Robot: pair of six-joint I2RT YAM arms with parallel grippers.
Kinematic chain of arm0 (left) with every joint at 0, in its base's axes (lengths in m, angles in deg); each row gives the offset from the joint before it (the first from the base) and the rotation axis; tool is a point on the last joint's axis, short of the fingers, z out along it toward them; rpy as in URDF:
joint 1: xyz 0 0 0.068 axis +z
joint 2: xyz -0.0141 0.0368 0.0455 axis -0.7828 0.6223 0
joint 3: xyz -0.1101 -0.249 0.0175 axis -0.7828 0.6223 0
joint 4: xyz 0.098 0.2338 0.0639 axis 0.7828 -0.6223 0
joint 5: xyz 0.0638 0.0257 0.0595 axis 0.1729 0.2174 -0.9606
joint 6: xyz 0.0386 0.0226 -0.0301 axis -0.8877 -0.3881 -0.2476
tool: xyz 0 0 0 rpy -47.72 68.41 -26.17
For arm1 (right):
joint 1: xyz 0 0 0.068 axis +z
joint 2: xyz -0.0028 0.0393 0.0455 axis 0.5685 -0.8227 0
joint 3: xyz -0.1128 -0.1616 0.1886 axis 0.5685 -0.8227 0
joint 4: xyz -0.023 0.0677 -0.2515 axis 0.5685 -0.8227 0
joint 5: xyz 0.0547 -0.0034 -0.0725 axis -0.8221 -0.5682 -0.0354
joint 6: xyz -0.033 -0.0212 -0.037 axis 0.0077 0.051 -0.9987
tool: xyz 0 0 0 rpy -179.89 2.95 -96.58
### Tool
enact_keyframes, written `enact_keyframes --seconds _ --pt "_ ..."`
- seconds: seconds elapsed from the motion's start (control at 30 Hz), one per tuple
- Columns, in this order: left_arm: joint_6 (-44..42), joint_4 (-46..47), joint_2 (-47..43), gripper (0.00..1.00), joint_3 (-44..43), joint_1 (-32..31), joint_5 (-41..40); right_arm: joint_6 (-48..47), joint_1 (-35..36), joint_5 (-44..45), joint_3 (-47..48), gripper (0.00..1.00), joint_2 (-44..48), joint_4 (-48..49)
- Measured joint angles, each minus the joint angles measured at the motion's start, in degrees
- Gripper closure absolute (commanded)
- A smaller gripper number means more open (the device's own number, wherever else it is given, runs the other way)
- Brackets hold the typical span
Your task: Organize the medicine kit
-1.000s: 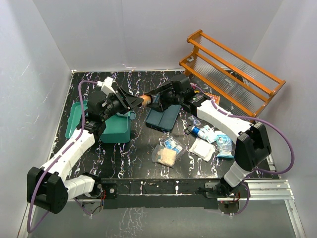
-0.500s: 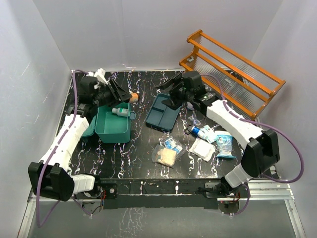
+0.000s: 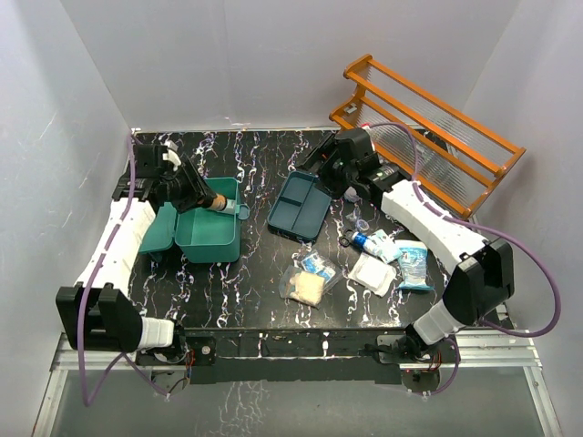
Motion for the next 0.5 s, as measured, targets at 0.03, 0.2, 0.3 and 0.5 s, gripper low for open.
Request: enact_keyframes --seconds 0.03,0.2,0.3,0.5 --pt "-0.15 -0.22 0.76 0.63 0.17 0.0 -0.28 -0.79 0.0 0.35 0.35 0.25 -0.52 -0.44" --pt "-0.24 0.26 5.09 0.63 1.25 0.0 -0.98 -4.13 0.0 2.25 2.8 0.25 -3.23 -2.14" --pt "0.26 1.51 8.5 0.63 2.32 0.0 -1.75 -5.9 0.0 3.5 4.98 0.25 -4.5 -2.78" --pt "3.65 4.42 14.56 0.61 3.45 0.0 -1.01 -8.98 -0.13 5.68 8.74 0.25 -6.16 -3.74"
